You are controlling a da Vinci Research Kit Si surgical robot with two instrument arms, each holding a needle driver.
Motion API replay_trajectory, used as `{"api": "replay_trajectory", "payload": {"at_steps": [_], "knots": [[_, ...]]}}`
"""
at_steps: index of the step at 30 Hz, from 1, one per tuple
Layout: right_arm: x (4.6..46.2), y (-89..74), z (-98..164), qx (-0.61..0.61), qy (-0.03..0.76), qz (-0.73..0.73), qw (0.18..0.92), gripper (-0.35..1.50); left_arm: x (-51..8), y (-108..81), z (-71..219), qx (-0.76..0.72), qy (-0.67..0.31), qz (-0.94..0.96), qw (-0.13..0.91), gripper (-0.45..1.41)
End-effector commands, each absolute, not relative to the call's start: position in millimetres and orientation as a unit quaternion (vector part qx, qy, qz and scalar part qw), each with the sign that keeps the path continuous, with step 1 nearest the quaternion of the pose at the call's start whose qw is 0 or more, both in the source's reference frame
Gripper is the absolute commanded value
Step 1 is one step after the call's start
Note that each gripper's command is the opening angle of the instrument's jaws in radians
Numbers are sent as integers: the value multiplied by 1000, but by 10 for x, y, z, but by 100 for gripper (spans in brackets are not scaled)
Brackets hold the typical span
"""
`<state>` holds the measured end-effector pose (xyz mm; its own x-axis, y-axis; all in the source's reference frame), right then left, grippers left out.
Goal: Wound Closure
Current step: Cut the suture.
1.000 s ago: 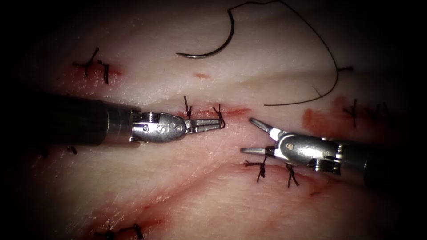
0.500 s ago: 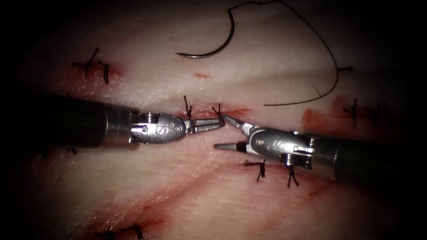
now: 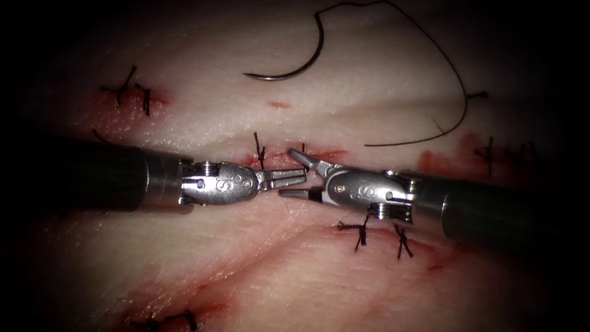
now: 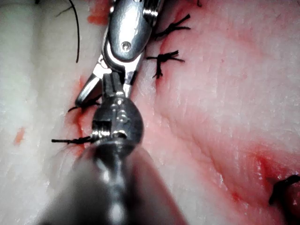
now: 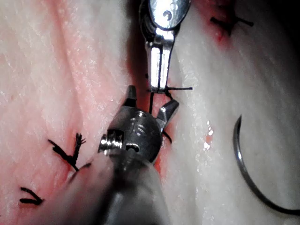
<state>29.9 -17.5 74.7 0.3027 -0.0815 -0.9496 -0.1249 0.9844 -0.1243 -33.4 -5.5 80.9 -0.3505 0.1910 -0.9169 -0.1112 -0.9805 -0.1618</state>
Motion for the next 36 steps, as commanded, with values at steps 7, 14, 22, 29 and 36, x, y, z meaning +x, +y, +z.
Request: {"api": "replay_trajectory", "payload": {"at_steps": [7,14,22,29,36], "knots": [[318,-167,750,-112,599,4,793,140,-342,-57,810,-564,-41,819,92,-45],[322,-168,748,-124,601,1,790,138,-346,-65,805,-568,-47,818,85,-45],[326,-169,747,-128,605,3,786,138,-348,-67,804,-571,-52,816,78,-45],[334,-172,747,-126,613,-3,780,138,-349,-67,804,-571,-54,815,76,-45],[334,-182,751,-132,606,-42,783,2,-349,-69,803,-572,-57,815,77,-45]]}}
